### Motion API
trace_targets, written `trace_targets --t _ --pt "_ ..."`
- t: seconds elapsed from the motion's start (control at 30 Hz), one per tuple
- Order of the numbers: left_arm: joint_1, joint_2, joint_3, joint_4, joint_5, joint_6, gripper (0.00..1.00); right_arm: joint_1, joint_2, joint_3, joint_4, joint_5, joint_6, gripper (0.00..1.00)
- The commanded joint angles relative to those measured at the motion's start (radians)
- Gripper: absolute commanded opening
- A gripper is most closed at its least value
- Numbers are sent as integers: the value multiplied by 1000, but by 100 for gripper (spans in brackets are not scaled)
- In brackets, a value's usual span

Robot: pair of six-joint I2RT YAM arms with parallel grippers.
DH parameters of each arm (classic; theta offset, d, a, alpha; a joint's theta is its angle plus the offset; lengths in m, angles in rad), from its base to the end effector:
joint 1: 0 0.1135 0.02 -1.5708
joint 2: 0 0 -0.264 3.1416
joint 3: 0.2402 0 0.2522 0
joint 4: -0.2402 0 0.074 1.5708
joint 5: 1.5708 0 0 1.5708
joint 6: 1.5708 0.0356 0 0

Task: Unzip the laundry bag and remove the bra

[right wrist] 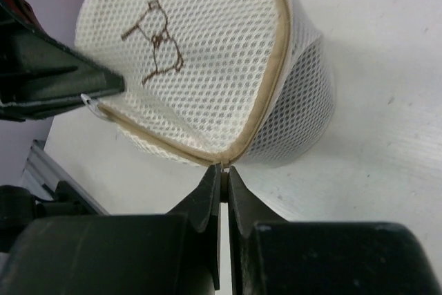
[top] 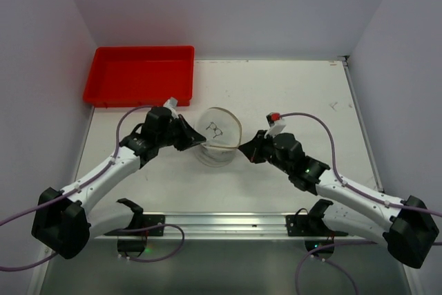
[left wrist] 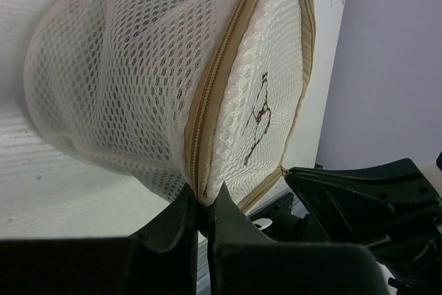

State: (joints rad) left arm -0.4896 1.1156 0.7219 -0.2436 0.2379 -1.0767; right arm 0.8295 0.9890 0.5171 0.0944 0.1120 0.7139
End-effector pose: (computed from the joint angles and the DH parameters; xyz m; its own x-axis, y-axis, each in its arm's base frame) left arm 0.2083 -0.1205 0.2474 -0.7986 -0.5440 -0.2577 -0.1663 0.6109 -0.7741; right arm 0.1529 0.1611 0.2358 -0.6221 0.2841 -0.7296 -0.3380 0.7431 0.5776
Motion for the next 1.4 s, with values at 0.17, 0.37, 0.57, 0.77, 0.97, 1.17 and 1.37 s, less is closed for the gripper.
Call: trace_targets --t 0.17,0.37,0.57,0.77,0.97,1.17,1.37 --pt "100 225 230 -134 224 428 0 -125 -32 7 -119 -40 -197 0" --pt "100 406 411 -83 294 434 21 -67 80 84 -30 -190 -124 0" --pt "100 325 369 -72 155 319 92 0 192 184 8 -114 -16 0" --pt "54 92 134 -60 -21 163 95 54 286 287 1 -38 1 0" --pt "-92 93 76 1 -72 64 79 82 341 311 10 -40 1 0" --pt "-101 136 82 55 -124 40 40 91 314 288 -1 -37 -2 0" --pt "-96 147 79 66 -135 44 0 89 228 195 -36 0 -40 0"
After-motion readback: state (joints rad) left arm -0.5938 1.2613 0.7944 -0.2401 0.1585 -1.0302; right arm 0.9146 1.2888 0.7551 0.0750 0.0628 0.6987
